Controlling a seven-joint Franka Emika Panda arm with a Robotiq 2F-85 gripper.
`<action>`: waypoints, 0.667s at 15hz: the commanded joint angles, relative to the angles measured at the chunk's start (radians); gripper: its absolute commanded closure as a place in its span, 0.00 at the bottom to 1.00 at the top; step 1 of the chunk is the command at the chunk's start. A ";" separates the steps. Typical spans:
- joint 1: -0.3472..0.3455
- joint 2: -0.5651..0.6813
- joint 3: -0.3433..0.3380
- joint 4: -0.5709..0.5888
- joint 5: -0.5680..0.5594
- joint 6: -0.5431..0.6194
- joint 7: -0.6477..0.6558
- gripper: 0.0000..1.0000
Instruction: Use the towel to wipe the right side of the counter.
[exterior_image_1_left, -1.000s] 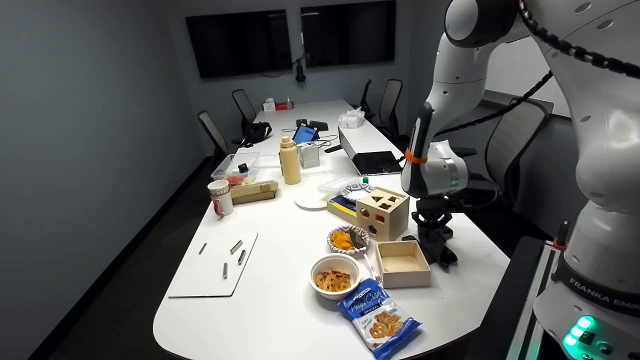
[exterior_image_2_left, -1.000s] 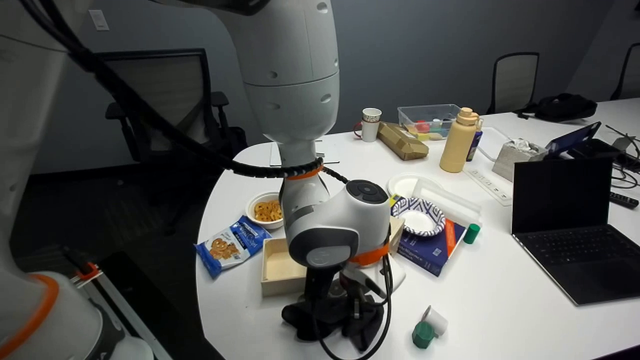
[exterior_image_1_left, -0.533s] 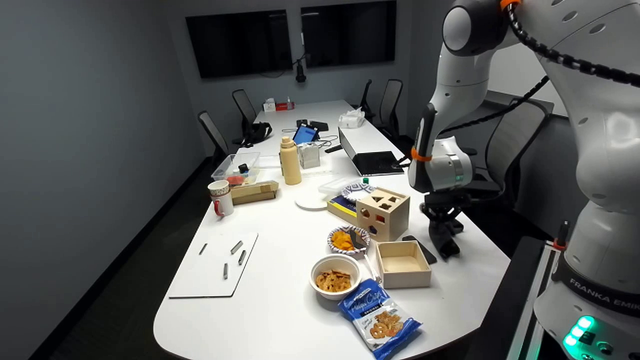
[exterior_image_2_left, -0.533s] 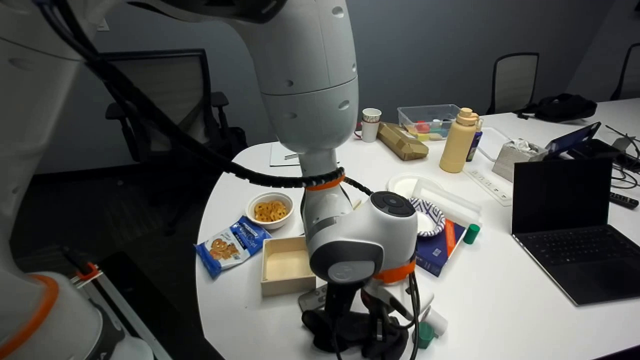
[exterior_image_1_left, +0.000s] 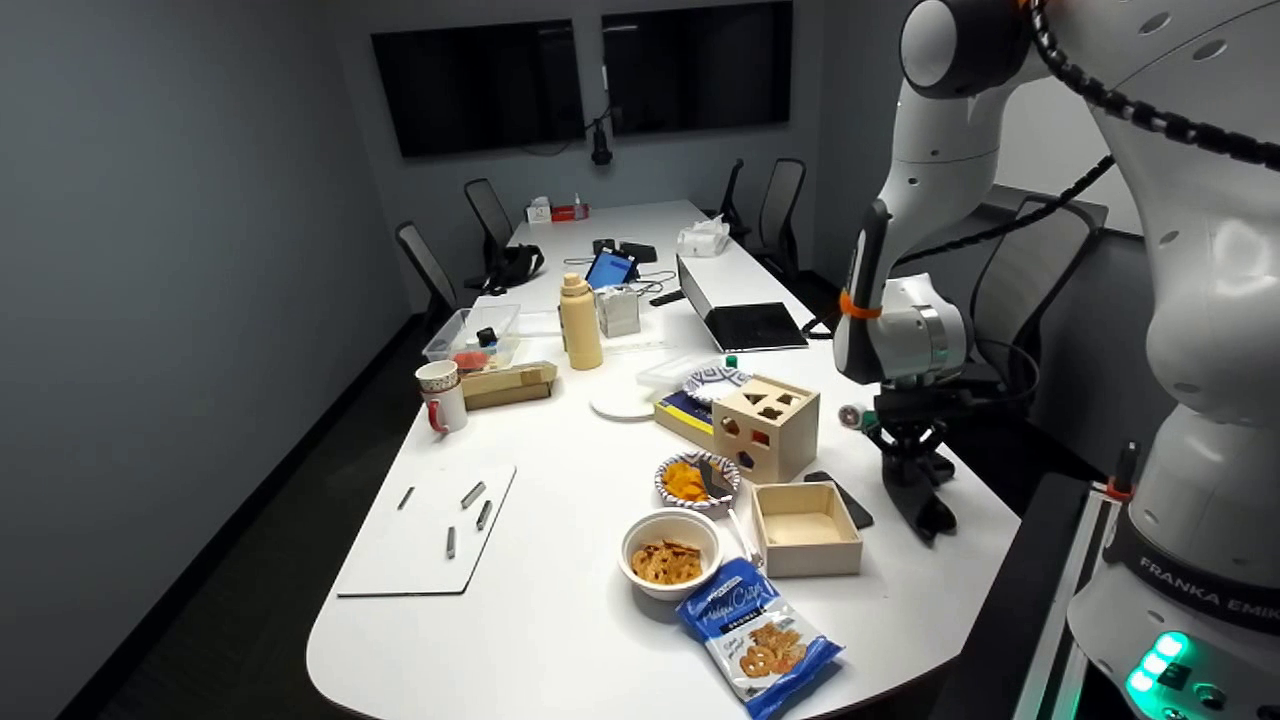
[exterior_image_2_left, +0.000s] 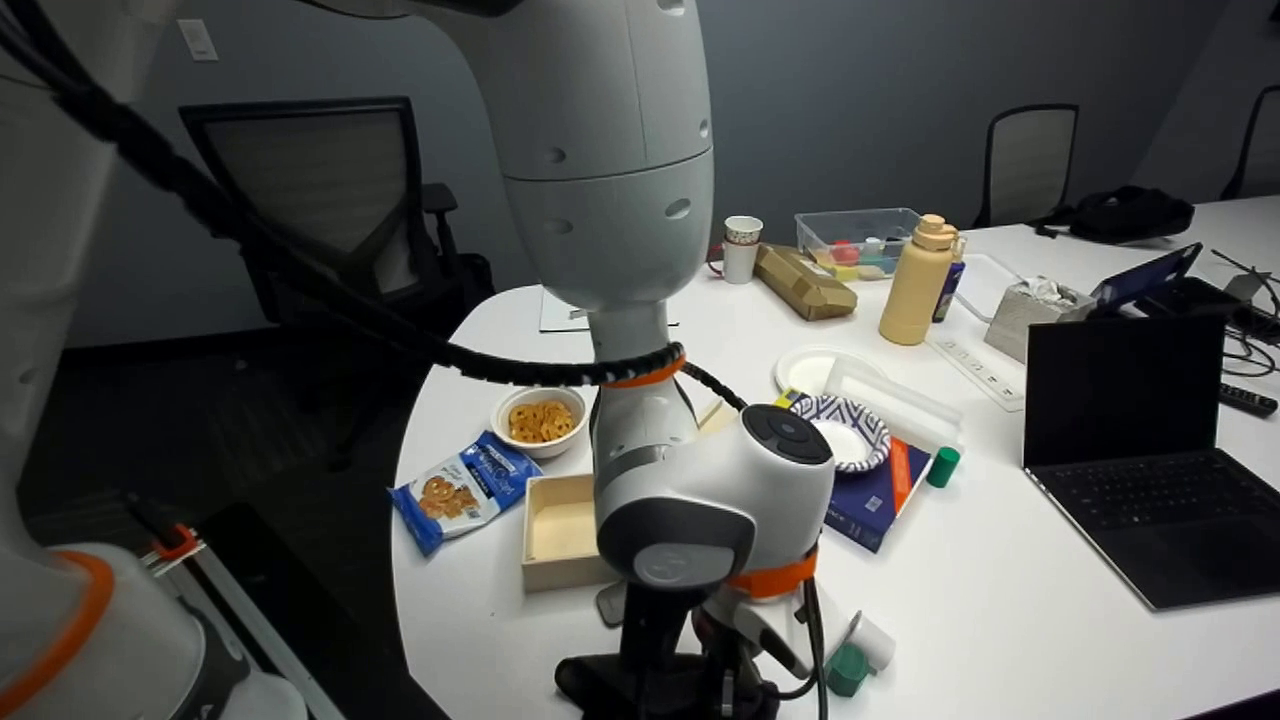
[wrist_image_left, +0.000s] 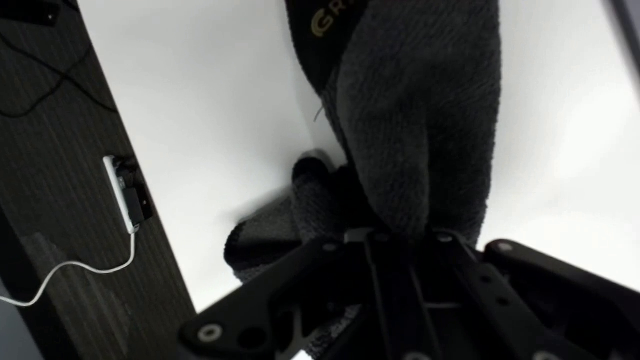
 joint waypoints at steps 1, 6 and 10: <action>-0.043 -0.076 0.096 -0.077 0.016 -0.015 -0.068 0.98; -0.045 -0.008 0.155 0.026 0.036 0.006 -0.048 0.98; -0.007 0.046 0.095 0.114 0.018 0.005 -0.006 0.98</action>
